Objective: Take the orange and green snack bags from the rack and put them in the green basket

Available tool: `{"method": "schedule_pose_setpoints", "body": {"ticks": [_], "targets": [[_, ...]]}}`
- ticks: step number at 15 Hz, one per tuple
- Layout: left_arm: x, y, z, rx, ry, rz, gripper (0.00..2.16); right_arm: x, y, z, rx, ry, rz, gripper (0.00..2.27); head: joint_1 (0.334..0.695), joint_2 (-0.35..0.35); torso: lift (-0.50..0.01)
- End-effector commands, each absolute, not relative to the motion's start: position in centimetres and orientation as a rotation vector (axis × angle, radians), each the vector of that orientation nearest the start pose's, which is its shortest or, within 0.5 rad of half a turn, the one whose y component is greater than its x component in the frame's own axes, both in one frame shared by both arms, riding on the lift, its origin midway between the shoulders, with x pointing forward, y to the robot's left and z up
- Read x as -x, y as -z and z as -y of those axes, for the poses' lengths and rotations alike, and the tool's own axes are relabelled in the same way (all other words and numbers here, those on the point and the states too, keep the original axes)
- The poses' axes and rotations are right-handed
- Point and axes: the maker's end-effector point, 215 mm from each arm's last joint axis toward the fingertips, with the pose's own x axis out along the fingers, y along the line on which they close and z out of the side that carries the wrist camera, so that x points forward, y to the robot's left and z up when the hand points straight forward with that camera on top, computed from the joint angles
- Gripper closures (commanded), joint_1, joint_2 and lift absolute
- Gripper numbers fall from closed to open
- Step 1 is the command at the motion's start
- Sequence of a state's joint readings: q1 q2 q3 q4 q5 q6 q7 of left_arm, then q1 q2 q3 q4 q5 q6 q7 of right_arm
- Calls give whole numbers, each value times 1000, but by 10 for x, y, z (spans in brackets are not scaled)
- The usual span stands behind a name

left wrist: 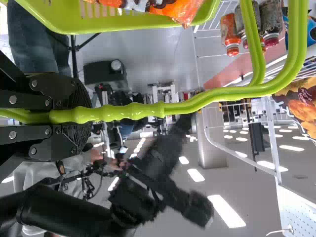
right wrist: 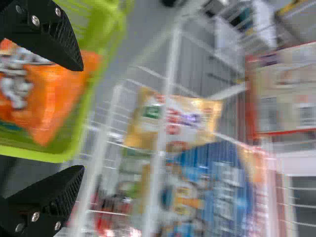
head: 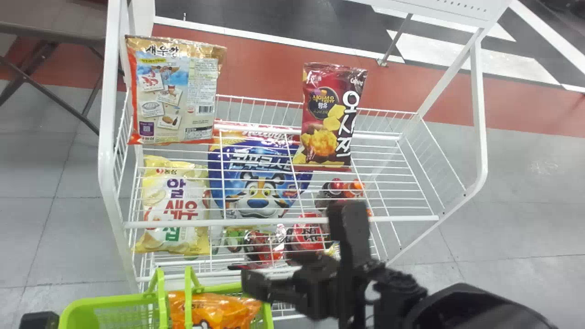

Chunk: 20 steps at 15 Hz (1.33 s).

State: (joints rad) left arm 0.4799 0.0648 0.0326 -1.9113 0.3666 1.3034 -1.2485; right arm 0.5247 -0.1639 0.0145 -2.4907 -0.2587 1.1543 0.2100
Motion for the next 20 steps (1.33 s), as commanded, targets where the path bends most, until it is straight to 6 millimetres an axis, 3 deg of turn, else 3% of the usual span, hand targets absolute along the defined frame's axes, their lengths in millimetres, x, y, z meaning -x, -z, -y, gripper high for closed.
{"method": "schedule_pose_setpoints", "body": {"ticks": [1, 4, 8, 11, 15, 20], "targets": [[-175, 451, -15, 1135, 1173, -1072, 2148, -360, 379, 134, -136, -433, -606, 80, 695, -294, 0], [-176, 456, -15, 1128, 1167, -1061, 2148, -412, 308, 148, -144, -395, -209, 83, 695, -262, 0], [-178, 459, -14, 1126, 1165, -1049, 2148, -416, 296, 169, -99, -288, -9, 87, 695, -276, 0], [-176, 458, -10, 1123, 1175, -1052, 2148, -398, 299, 176, -86, -190, 50, 83, 695, -310, 0], [-176, 459, -13, 1124, 1174, -1040, 2148, -378, 322, 172, -82, -186, 8, 80, 695, -340, 0], [-171, 458, -20, 1141, 1154, -1027, 2148, -377, 334, 166, -70, -205, -72, 83, 695, -328, 0]]}}
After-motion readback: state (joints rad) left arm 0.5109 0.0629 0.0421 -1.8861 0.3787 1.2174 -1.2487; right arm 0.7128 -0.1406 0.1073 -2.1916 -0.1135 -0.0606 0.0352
